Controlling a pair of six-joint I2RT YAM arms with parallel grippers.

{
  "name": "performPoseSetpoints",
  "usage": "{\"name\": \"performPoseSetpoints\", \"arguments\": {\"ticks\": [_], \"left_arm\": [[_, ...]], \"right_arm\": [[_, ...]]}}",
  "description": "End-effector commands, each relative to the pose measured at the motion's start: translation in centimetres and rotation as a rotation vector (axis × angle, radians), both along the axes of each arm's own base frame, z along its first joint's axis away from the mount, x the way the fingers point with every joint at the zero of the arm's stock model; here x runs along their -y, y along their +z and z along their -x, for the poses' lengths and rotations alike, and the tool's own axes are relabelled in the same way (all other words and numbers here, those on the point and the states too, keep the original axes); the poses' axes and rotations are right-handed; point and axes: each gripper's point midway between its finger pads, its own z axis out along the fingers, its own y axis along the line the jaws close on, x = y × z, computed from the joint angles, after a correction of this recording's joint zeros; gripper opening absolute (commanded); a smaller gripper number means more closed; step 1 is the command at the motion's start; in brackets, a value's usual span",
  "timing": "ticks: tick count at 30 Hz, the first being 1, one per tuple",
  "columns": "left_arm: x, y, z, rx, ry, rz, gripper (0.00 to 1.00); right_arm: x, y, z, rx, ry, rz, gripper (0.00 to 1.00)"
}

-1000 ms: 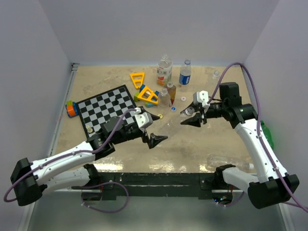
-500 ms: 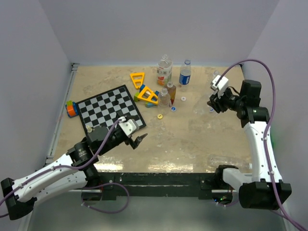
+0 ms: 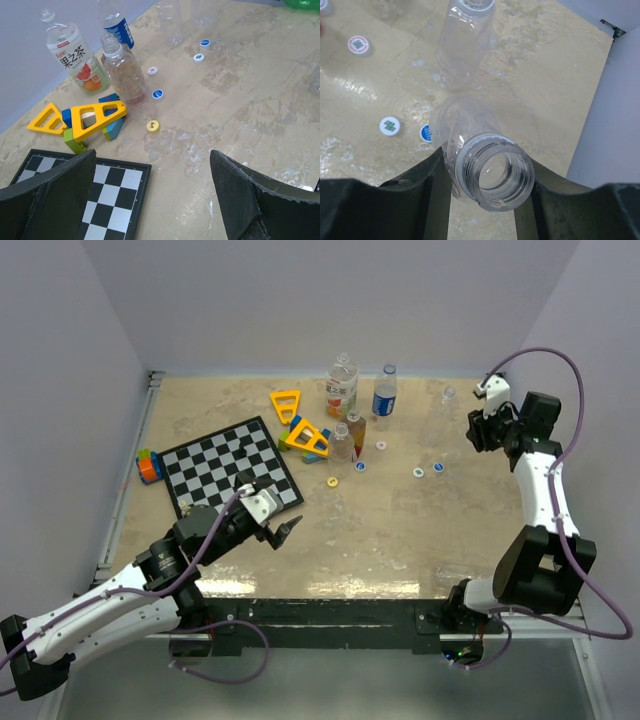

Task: Unscrew the bottle caps
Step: Pick up the plastic bottle at the center of the board.

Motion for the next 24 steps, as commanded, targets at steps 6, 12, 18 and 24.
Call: {"name": "performPoseSetpoints", "arguments": {"ticks": [6,12,18,24], "left_arm": [[0.0,0.7,-0.2,0.035,0.002,0.015,1.00],[0.0,0.7,-0.1,0.035,-0.002,0.015,1.00],[0.0,0.7,-0.1,0.037,-0.005,0.013,1.00],[0.1,0.6,-0.1,0.035,-0.003,0.010,1.00]], "right_arm": [[2.2,1.4,-4.5,0.090,-0.043,0.025,0.21],[2.9,-0.4,-5.5,0.033,-0.046,0.041,0.25],[3.3,-1.4,-6.0,0.007,-0.052,0.065,0.30],[3.0,-2.1,-6.1,-0.009,-0.038,0.078,0.40]]}}
